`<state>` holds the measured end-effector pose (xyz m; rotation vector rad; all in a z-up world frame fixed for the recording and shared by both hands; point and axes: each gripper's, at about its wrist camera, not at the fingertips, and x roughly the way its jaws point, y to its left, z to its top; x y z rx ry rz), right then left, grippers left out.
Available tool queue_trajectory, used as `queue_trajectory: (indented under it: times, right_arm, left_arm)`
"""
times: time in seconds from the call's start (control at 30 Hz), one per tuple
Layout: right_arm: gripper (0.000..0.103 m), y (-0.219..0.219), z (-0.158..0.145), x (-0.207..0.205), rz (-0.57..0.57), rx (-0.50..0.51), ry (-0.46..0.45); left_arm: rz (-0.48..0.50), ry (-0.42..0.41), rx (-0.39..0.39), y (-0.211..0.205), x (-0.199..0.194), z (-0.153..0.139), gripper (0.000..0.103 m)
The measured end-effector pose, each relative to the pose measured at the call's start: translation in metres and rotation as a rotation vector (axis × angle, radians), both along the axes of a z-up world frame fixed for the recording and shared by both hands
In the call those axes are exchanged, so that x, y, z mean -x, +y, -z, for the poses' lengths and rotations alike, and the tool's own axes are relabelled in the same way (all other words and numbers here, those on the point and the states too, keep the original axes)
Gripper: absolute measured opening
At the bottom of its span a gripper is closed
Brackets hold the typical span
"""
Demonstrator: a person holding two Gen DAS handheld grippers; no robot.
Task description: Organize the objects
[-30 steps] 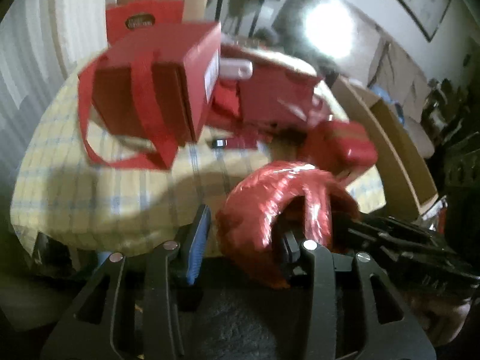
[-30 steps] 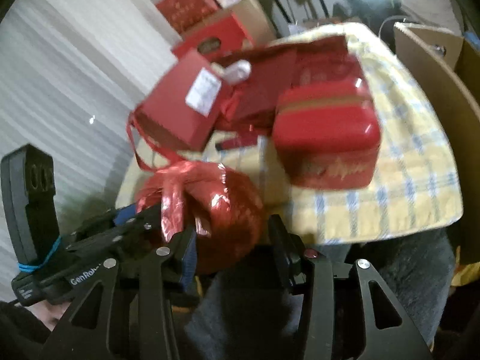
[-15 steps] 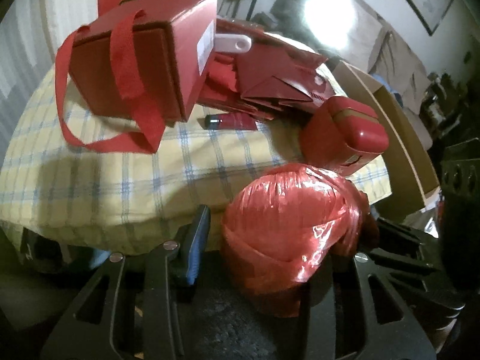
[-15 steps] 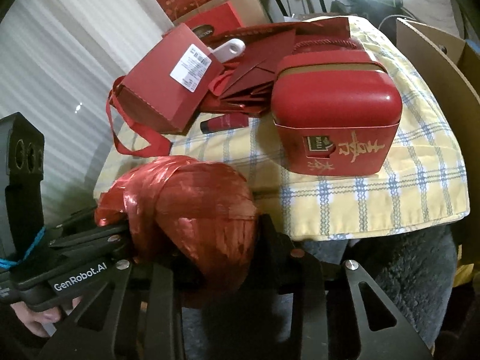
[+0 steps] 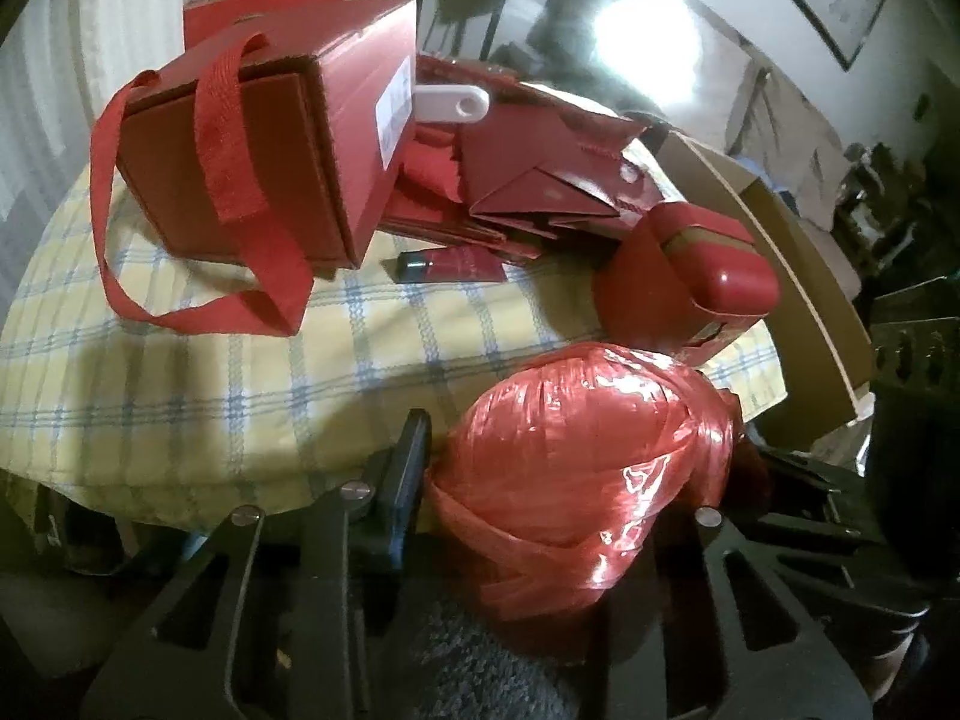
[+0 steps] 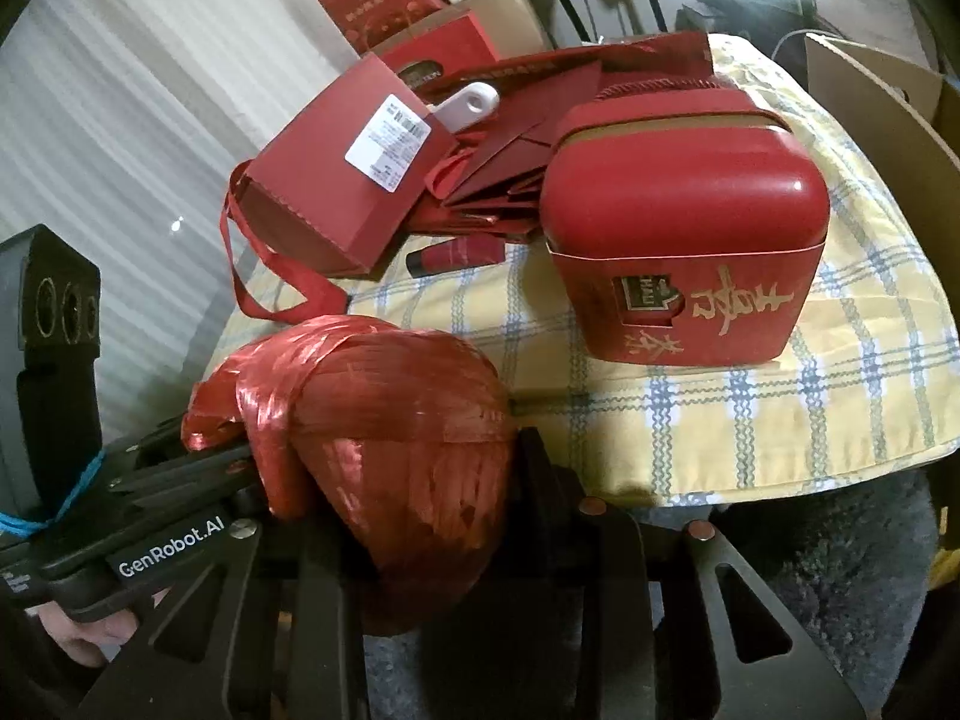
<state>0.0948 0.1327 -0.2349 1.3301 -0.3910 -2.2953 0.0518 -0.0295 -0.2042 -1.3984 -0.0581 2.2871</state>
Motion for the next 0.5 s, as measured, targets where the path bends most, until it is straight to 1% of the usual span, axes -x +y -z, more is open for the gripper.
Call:
queue_trajectory:
  times: [0.07, 0.17, 0.3, 0.37, 0.5]
  right_arm:
    - [0.030, -0.001, 0.000, 0.001, -0.002, -0.002, 0.003]
    - [0.027, -0.004, -0.003, 0.000, -0.006, -0.032, 0.016]
    - [0.026, -0.003, -0.008, -0.004, 0.009, -0.045, 0.038]
    - [0.026, -0.004, -0.014, -0.007, 0.012, -0.050, 0.054]
    - [0.025, -0.008, -0.028, -0.014, 0.010, -0.061, 0.098]
  left_arm:
    - [0.000, -0.013, -0.014, -0.001, 0.002, 0.001, 0.027]
    - [0.004, -0.016, -0.006, -0.001, 0.001, -0.001, 0.025]
    - [-0.011, -0.020, -0.031, -0.003, -0.004, -0.004, 0.025]
    - [-0.017, -0.008, -0.044, -0.005, -0.008, -0.009, 0.025]
    - [-0.034, 0.050, -0.054, -0.008, -0.017, -0.023, 0.025]
